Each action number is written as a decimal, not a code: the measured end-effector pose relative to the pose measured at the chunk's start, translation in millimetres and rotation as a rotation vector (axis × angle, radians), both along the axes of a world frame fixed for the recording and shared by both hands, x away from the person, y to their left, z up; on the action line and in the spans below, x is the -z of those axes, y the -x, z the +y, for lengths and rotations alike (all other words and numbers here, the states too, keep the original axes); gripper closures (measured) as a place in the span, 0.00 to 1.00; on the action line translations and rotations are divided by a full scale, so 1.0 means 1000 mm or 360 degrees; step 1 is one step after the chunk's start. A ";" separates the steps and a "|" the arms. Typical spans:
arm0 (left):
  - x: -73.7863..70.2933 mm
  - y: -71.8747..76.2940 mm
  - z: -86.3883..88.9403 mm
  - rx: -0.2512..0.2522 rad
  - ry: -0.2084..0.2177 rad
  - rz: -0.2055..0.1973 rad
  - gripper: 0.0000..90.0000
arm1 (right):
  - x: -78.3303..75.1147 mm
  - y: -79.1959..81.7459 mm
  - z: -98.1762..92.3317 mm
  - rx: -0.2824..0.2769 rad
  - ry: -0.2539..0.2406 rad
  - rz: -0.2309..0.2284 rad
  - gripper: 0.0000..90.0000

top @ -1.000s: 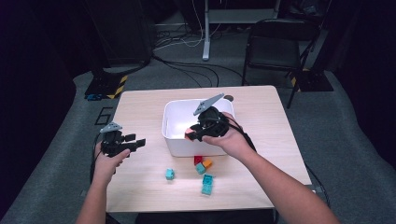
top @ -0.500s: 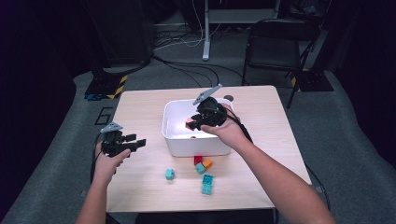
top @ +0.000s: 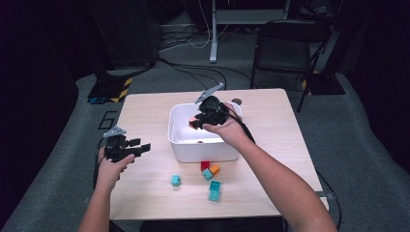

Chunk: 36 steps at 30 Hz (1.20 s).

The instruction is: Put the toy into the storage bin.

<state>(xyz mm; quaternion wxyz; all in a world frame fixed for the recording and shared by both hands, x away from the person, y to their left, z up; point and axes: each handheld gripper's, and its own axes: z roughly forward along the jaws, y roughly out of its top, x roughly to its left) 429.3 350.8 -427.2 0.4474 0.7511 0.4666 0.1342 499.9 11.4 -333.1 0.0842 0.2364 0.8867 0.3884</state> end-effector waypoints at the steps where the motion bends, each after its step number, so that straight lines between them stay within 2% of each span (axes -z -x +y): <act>1: 0.000 0.000 0.000 -0.0003 0.0002 -0.0004 0.43 | 0.001 -0.002 0.001 0.0000 -0.0003 -0.0005 0.73; 15: 0.000 0.000 0.000 -0.0001 0.0008 0.0002 0.43 | 0.018 -0.028 0.016 0.0066 -0.0013 0.0011 0.73; 16: 0.000 0.000 0.000 -0.0002 0.0008 0.0005 0.43 | 0.020 -0.031 0.016 0.0062 0.0003 -0.0001 0.73; 20: 0.001 0.000 0.001 -0.0005 0.0010 0.0001 0.43 | 0.027 -0.039 0.018 0.0116 0.0009 0.0032 0.73; 22: 0.001 -0.001 0.002 -0.0006 0.0012 0.0000 0.43 | 0.031 -0.045 0.017 0.0099 0.0029 0.0006 0.73; 23: 0.001 -0.001 0.001 -0.0005 0.0012 0.0000 0.43 | 0.033 -0.046 0.017 0.0122 0.0029 0.0021 0.73; 25: 0.001 0.000 0.001 -0.0004 0.0010 0.0007 0.43 | 0.035 -0.050 0.016 0.0113 0.0033 0.0009 0.73; 33: 0.000 0.000 0.000 0.0011 0.0010 0.0003 0.43 | 0.043 -0.057 0.016 0.0146 0.0074 0.0032 0.72; 36: 0.001 -0.001 0.000 0.0013 0.0004 -0.0004 0.43 | 0.045 -0.056 0.017 0.0149 0.0091 0.0039 0.69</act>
